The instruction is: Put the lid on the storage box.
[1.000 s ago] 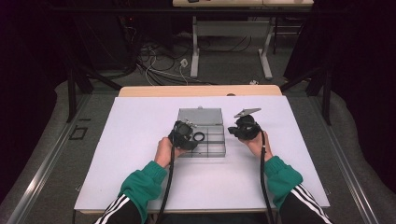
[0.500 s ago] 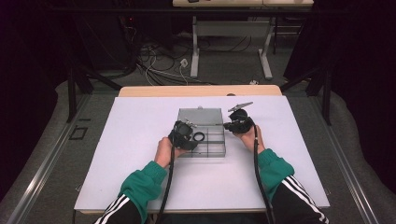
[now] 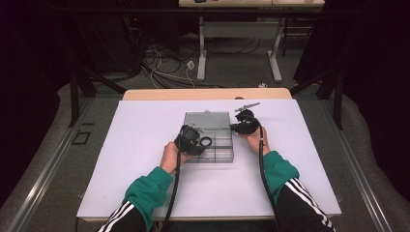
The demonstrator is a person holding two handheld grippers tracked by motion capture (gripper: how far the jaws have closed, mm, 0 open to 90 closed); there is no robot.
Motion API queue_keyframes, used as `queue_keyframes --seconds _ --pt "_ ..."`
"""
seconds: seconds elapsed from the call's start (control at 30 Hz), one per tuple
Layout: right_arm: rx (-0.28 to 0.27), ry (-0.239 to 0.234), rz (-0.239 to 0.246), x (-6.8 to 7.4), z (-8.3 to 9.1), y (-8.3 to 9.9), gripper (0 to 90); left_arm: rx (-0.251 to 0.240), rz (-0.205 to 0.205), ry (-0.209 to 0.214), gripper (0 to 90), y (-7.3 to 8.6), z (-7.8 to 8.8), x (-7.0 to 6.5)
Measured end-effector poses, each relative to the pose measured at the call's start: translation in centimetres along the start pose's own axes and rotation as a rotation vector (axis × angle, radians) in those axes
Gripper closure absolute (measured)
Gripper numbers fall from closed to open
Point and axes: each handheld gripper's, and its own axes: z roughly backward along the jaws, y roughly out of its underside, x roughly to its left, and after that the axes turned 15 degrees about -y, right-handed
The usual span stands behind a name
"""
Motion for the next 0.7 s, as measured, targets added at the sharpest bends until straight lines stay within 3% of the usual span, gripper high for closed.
queue_keyframes --seconds 0.4,0.7 --pt "-0.081 0.025 0.020 -0.02 -0.02 -0.27 90.0 0.000 0.001 -0.002 57.2 0.00 0.00 -0.01" --pt "-0.132 0.042 0.074 0.42 0.57 -0.64 90.0 0.001 -0.002 -0.003 57.2 -0.01 0.00 -0.04"
